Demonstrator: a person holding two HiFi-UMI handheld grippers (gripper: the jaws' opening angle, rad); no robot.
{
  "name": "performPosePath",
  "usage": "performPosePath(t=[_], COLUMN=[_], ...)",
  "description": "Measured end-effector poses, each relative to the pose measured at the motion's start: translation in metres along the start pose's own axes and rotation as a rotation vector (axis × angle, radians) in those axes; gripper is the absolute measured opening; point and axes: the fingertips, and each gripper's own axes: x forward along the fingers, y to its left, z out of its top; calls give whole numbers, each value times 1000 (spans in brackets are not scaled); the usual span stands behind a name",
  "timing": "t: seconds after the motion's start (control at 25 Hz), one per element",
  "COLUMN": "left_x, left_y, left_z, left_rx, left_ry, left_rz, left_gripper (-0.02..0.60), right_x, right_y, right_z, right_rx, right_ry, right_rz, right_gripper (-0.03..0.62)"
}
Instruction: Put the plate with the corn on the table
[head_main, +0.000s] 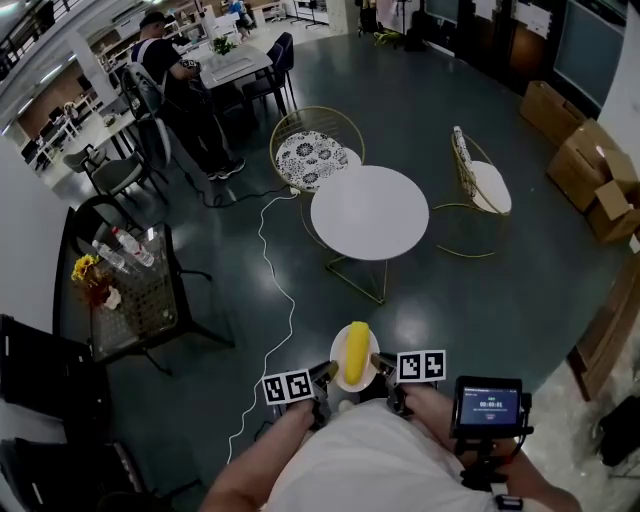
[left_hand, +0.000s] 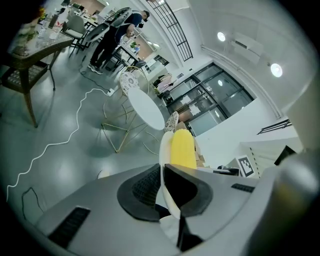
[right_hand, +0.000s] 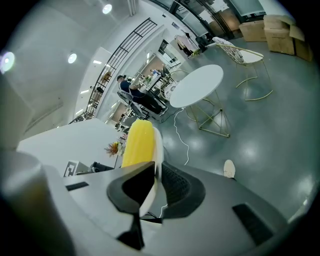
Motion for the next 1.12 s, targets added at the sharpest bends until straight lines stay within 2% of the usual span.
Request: performPosePath(t=[0.8,0.96,1.12], left_x=[-15,-13,-15], left_y=[2,6,2], left_z=[-1,13,8], left_rx=[-1,13,13], left_ry=[-51,-80,-68], left_rz=[15,20,25], left_gripper=[32,32,32], right_x=[2,13,8], right_y=[9,9,12], right_z=[-8,5,0], right_rx=[-18,-45,-31], right_ry=[17,14,24], right_rz=[11,23,20], right_gripper=[51,51,51])
